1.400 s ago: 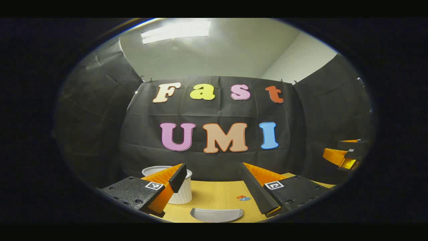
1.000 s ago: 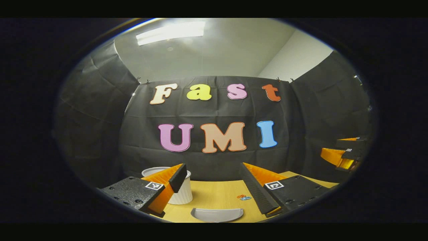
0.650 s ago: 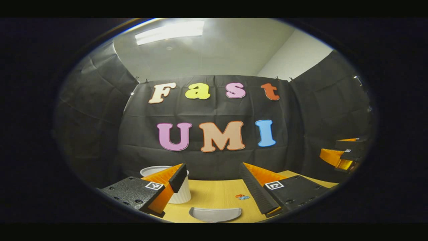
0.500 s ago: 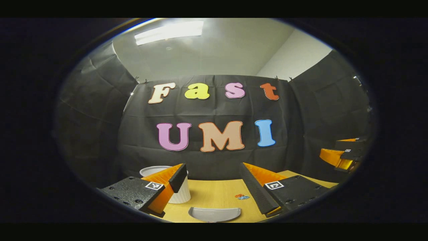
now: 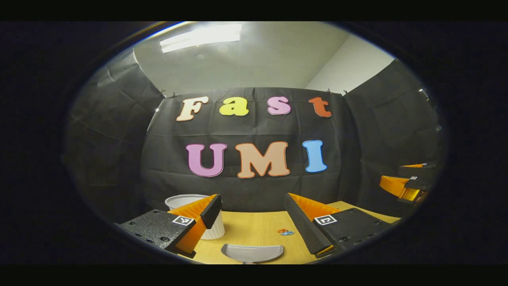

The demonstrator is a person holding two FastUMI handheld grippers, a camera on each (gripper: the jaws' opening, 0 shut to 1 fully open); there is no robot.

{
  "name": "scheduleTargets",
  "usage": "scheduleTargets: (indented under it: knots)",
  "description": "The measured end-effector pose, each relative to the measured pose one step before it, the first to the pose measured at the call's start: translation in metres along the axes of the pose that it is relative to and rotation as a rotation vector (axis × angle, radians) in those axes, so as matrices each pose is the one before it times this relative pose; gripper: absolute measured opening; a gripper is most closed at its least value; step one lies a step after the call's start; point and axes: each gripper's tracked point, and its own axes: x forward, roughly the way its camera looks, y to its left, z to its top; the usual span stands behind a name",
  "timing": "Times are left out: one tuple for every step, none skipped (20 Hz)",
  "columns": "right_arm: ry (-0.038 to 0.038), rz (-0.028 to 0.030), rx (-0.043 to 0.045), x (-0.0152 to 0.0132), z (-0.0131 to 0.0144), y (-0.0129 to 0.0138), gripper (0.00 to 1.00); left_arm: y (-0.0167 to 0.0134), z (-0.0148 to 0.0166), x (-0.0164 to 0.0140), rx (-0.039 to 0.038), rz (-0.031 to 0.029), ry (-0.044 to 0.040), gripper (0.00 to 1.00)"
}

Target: Pick up the small broom and dustpan from the desktop, sweep the trash into the dustpan with the broom, and then empty the trash into the garbage bin.

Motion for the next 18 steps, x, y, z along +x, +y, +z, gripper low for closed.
scheduleTargets:
  knots:
    - [-0.00050,0.00208,0.00022,-0.00132,0.00074,0.00085,0.99,-0.00082,-0.00024,-0.00061,0.00010,0.00017,0.00144,0.94]
    - [0.00091,0.00202,-0.00024,-0.00008,-0.00007,-0.00057,0.99,0.00051,-0.00039,-0.00003,0.00047,0.00279,0.00089,0.94]
    - [0.00057,0.00336,0.00045,-0.00035,-0.00022,0.00026,0.99,-0.00043,-0.00070,-0.00077,0.00034,0.00052,0.00216,0.94]
    - [-0.00030,0.00336,0.00328,0.00077,0.00002,0.00086,0.99,-0.00037,-0.00063,-0.00039,0.00047,0.00076,0.00090,0.94]
    - [-0.00067,0.00232,0.00383,-0.00049,0.00108,0.00051,0.99,-0.00030,0.00086,-0.00010,0.00108,-0.00003,0.00072,0.94]
    - [-0.00104,0.00113,0.00200,-0.00062,-0.00013,-0.00057,0.99,-0.00019,-0.00018,-0.00048,0.00178,0.00126,-0.00085,0.94]
    - [-0.00171,0.00004,0.00091,-0.00071,0.00138,0.00006,0.99,-0.00079,0.00060,-0.00078,0.00197,0.00003,-0.00029,0.94]
    - [-0.00124,0.00220,0.00138,-0.00073,-0.00036,0.00058,0.99,-0.00036,0.00129,-0.00095,0.00215,-0.00065,-0.00214,0.94]
    - [-0.00143,0.00187,0.00184,-0.00040,0.00065,0.00038,0.99,-0.00051,0.00090,-0.00054,0.00310,0.00043,-0.00166,0.94]
    - [-0.00234,0.00075,0.00118,-0.00031,0.00025,-0.00007,0.99,0.00020,0.00084,-0.00126,0.00310,-0.00023,-0.00305,0.94]
    - [0.00031,0.00087,-0.00003,0.00023,0.00056,0.00066,0.99,-0.00002,0.00164,-0.00054,0.00280,0.00079,-0.00131,0.94]
    - [0.00120,0.00255,0.00111,-0.00056,-0.00115,0.00076,0.99,0.00028,-0.00070,-0.00091,0.00174,0.00010,0.00095,0.93]
    - [0.00142,0.00224,0.00078,-0.00100,-0.00085,0.00033,0.99,-0.00036,0.00056,-0.00088,0.00060,0.00007,-0.00042,0.93]
    - [0.00212,0.00207,0.00053,-0.00086,-0.00076,0.00093,0.99,0.00070,-0.00153,-0.00117,0.00087,0.00217,0.00216,0.93]
    - [0.00139,0.00273,0.00085,-0.00105,-0.00008,0.00048,0.99,0.00086,-0.00047,-0.00183,0.00002,0.00262,0.00236,0.94]
    - [0.00264,0.00345,0.00058,-0.00098,-0.00098,0.00037,0.99,0.00005,-0.00063,-0.00038,0.00055,0.00154,0.00297,0.94]
    - [0.00087,0.00464,0.00073,0.00009,-0.00164,0.00050,0.99,-0.00008,-0.00064,-0.00089,0.00019,0.00192,0.00200,0.94]
    - [0.00064,0.00421,0.00125,-0.00005,-0.00126,0.00093,0.99,-0.00056,-0.00137,-0.00080,0.00062,0.00105,0.00269,0.94]
